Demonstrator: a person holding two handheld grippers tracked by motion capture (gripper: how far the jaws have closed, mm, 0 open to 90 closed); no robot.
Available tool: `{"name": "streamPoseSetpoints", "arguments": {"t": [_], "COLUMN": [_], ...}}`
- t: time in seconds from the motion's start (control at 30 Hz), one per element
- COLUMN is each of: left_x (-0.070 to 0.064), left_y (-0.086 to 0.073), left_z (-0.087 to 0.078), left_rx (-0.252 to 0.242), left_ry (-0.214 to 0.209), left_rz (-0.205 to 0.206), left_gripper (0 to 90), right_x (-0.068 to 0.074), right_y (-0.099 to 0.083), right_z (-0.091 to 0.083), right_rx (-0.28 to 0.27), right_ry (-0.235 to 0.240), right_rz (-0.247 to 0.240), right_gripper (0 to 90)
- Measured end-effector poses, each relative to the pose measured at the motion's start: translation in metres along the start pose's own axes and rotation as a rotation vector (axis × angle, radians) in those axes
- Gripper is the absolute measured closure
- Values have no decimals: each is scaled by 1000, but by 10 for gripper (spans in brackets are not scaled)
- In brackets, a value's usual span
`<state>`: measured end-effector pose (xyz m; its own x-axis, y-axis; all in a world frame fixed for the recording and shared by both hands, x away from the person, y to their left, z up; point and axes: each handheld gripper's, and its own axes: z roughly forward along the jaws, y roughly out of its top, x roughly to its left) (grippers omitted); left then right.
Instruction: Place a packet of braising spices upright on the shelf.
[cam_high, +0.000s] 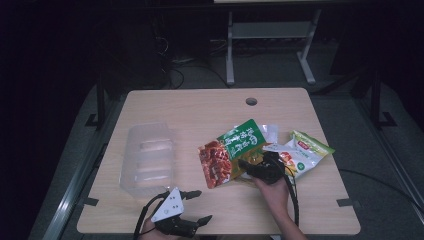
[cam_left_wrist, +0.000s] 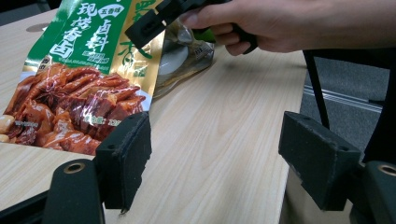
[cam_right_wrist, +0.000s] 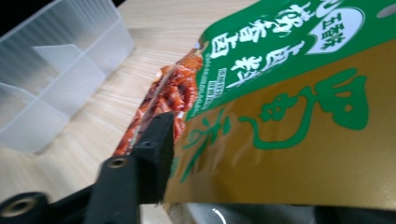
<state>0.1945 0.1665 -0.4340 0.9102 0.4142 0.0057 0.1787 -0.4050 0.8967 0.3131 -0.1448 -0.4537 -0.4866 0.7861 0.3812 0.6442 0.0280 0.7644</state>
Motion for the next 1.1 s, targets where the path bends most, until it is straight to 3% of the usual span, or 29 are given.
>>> {"name": "streamPoseSetpoints", "arguments": {"t": [0.2,0.23,0.57,0.63,0.87,1.1], "left_x": [0,-1,-2,-2,-1,-2], "left_y": [0,0,0,0,1,1], "left_z": [0,0,0,0,0,0], "left_rx": [-1,-2,1,1,-1,-1], "left_ry": [0,0,-2,-1,2,3], "left_rz": [3,2,8,6,7,9], "left_gripper": [253,253,254,254,254,254], "right_x": [0,1,3,4,6,10], "right_y": [0,0,3,4,16,33], "right_z": [5,6,2,2,-8,-25], "right_rx": [14,7,-6,0,-12,-35], "right_ry": [-20,-12,31,32,62,135], "right_rz": [-4,-18,-78,-79,-156,-230], "right_gripper": [613,675,883,889,897,898]}}
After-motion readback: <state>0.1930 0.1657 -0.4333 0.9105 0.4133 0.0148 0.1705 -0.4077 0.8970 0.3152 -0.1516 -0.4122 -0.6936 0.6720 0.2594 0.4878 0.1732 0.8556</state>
